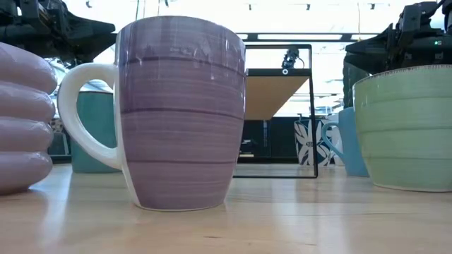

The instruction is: Place coffee mugs

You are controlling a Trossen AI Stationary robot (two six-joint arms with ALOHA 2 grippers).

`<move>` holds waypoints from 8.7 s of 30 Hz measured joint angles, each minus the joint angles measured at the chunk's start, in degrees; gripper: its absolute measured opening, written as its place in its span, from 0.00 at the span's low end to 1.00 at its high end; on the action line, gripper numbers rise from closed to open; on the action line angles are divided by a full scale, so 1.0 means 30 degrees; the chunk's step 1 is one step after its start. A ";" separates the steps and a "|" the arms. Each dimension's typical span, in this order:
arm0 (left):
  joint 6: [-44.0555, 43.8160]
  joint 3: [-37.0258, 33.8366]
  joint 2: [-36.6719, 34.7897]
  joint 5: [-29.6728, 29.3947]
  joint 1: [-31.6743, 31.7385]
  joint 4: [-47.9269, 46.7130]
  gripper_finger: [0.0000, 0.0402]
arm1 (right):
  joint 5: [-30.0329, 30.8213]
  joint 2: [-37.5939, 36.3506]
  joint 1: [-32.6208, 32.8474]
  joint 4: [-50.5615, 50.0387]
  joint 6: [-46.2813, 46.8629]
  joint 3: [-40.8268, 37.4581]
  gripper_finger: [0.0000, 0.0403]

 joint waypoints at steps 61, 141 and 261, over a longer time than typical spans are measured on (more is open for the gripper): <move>-1.0581 0.3866 0.1562 0.0520 0.1110 -0.9640 0.35 | 0.0200 0.2045 -0.0058 0.2826 -0.2094 0.2169 0.42; -0.3632 1.4493 1.7131 0.0609 0.8383 -2.6641 0.47 | -1.1199 1.8838 -0.3774 0.7295 -0.6484 0.7410 0.42; 0.4954 1.4668 2.3754 0.4007 1.2855 -2.2620 0.16 | -1.9292 2.1100 -1.1307 0.4998 -0.8298 0.9603 0.42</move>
